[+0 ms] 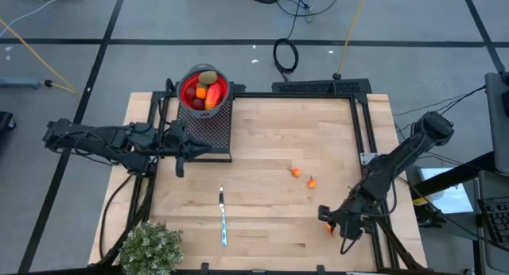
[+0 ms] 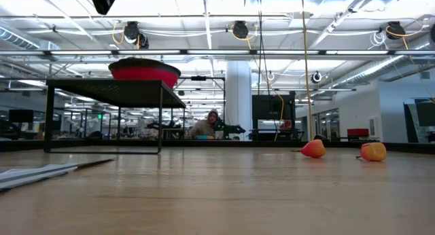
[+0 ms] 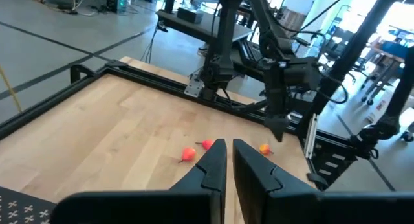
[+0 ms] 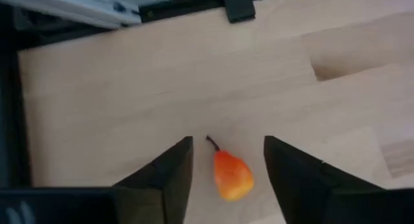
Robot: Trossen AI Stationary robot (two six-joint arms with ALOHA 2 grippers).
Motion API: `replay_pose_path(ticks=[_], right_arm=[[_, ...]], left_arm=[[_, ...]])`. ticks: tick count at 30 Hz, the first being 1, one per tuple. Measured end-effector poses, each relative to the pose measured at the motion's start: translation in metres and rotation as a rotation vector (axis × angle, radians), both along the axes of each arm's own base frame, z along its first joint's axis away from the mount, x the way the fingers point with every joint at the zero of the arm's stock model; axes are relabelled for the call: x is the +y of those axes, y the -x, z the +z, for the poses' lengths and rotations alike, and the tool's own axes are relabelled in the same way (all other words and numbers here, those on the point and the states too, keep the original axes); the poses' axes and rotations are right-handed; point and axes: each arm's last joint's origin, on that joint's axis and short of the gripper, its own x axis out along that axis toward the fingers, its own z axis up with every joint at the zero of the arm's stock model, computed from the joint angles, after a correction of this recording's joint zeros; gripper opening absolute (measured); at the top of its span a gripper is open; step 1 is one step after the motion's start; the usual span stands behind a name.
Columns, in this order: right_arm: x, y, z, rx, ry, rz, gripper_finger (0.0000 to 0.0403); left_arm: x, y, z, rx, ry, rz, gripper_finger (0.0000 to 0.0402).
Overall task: Pick & Place Fruit
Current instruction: Put the peach into the red strainer bowl on the shelf
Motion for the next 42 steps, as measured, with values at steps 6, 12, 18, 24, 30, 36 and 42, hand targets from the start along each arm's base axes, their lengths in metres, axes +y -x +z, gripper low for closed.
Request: replay_pose_path(ticks=[6,12,18,24,30,36,42], right_arm=[[-0.001,0.000,-0.018,-0.029,0.021,0.049,0.0221],[-0.006,-0.001,-0.031,-0.081,0.041,0.060,0.0242],[-0.012,-0.006,-0.034,-0.104,0.024,0.038,0.0243],[-0.015,-0.003,-0.040,-0.094,0.020,0.065,0.0240],[-0.018,-0.003,-0.046,-0.124,0.005,0.065,0.0240],[-0.020,-0.005,-0.056,-0.098,0.035,0.067,0.0226],[-0.017,-0.008,-0.059,-0.122,0.034,0.088,0.0189]], left_arm=[[-0.005,0.001,0.000,-0.002,0.001,-0.030,0.0013],[-0.009,0.001,0.001,-0.005,0.004,-0.056,0.0002],[-0.011,0.002,0.001,-0.009,0.000,-0.044,0.0018],[-0.010,0.002,0.001,-0.010,-0.003,-0.026,0.0016],[-0.010,0.002,0.001,-0.009,-0.004,-0.026,0.0002],[-0.010,0.002,0.001,-0.010,0.001,-0.024,0.0017],[-0.010,0.002,0.001,-0.010,0.026,-0.021,0.0016]])
